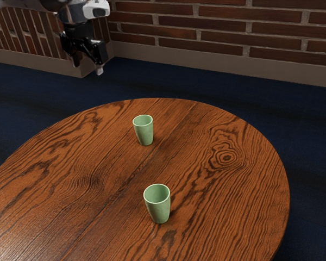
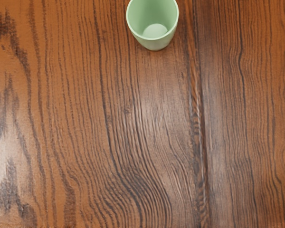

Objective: Place the left cup onto the right cup

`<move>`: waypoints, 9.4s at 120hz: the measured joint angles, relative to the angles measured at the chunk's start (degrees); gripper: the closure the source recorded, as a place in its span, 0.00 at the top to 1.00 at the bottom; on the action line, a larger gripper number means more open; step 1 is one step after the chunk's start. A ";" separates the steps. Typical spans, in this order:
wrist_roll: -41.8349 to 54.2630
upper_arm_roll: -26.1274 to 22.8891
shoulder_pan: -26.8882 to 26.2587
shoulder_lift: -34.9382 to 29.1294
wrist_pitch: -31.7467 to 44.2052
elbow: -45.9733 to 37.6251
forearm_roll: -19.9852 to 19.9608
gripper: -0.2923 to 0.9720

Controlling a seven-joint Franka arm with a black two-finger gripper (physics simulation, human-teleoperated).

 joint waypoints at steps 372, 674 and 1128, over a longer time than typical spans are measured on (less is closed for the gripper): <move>-12.91 -11.32 11.28 46.41 15.68 30.15 -7.77 0.74; -16.95 -9.72 11.96 53.07 12.20 38.87 -5.97 0.15; -34.02 -21.91 -6.63 -3.99 24.25 -36.64 -1.71 0.15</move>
